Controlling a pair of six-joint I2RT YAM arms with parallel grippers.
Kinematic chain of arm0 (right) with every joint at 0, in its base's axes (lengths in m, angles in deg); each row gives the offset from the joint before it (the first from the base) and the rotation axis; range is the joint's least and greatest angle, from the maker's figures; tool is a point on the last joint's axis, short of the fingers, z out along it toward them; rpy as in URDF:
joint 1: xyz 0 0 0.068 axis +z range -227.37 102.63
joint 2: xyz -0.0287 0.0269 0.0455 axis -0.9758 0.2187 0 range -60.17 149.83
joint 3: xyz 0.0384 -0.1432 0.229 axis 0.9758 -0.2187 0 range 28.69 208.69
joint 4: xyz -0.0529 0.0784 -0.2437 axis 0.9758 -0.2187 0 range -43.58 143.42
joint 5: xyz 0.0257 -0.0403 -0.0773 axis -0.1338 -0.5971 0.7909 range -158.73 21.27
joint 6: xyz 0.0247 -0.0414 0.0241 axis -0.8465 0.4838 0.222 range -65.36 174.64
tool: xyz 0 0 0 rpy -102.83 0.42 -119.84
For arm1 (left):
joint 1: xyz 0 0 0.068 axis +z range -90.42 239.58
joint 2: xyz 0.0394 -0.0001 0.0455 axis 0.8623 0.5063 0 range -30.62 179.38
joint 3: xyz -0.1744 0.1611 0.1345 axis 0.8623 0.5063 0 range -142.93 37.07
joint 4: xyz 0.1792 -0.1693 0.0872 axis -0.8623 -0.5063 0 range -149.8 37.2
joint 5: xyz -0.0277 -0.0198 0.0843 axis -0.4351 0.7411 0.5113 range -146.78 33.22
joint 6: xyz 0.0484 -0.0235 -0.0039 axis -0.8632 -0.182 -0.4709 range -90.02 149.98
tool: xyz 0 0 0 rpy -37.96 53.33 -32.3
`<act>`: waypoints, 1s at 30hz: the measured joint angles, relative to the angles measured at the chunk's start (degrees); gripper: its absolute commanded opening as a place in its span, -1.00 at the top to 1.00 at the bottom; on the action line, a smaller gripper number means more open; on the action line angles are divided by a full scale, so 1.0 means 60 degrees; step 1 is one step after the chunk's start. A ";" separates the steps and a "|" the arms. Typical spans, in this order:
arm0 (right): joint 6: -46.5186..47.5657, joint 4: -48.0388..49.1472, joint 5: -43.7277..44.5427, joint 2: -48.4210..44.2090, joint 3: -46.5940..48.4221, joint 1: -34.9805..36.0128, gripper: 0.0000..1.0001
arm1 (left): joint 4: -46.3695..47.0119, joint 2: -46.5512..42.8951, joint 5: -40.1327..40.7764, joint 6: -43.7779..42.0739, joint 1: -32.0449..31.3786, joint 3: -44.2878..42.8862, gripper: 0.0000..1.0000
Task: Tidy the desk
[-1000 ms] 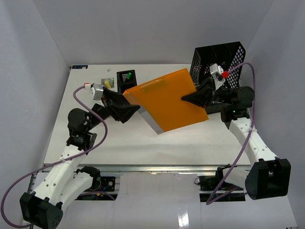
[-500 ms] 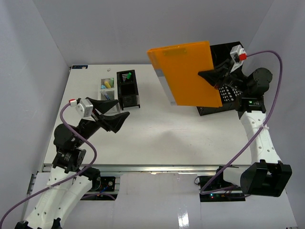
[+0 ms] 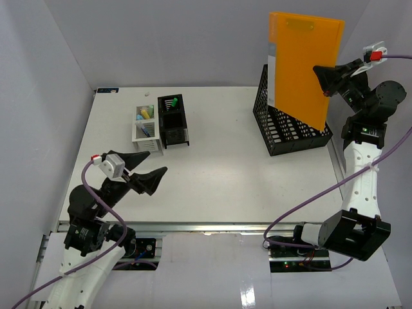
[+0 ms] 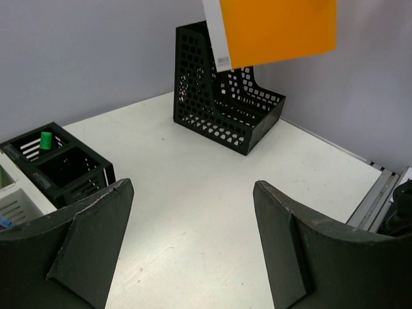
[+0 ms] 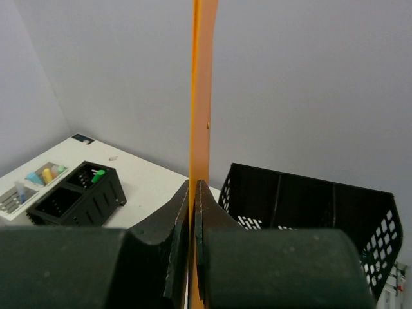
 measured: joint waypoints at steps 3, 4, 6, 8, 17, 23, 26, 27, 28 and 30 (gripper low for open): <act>0.0179 -0.0265 0.0311 0.0000 0.0120 -0.0039 0.85 | -0.0197 -0.0080 0.0034 -0.0052 0.0000 0.0131 -0.74; 0.0232 -0.0328 0.0404 0.0000 0.0155 -0.0051 0.85 | -0.0265 -0.0110 0.0035 -0.0060 0.0000 0.0166 -0.74; 0.0326 -0.0340 0.0588 0.0000 0.0175 -0.0074 0.85 | -0.0347 -0.0178 0.0049 -0.0069 0.0000 0.0211 -0.74; 0.0399 -0.0354 0.0700 0.0000 0.0180 -0.0094 0.85 | -0.0460 -0.0263 0.0055 -0.0071 0.0000 0.0232 -0.74; 0.0183 0.0392 0.0810 0.0117 -0.0184 -0.0096 0.84 | -0.0775 -0.0726 0.0062 0.0064 0.0000 0.0414 -0.75; 0.0231 0.0702 0.0931 0.0407 -0.0409 0.0111 0.85 | -0.0926 -0.1161 0.0068 0.0412 0.0000 0.0685 -0.75; 0.0528 0.0684 0.0980 0.0647 -0.0276 0.0269 0.85 | -0.0949 -0.1218 0.0068 0.0570 0.0000 0.0735 -0.75; 0.0644 0.0642 0.1019 0.0723 -0.0219 0.0349 0.85 | -0.0951 -0.1219 0.0068 0.0611 0.0000 0.0736 -0.75; 0.0777 0.0577 0.1073 0.0781 -0.0173 0.0443 0.85 | -0.0951 -0.1219 0.0068 0.0648 0.0000 0.0736 -0.75; 0.1141 0.0384 0.1211 0.0805 -0.0152 0.0713 0.85 | -0.0946 -0.1215 0.0068 0.0710 0.0000 0.0736 -0.75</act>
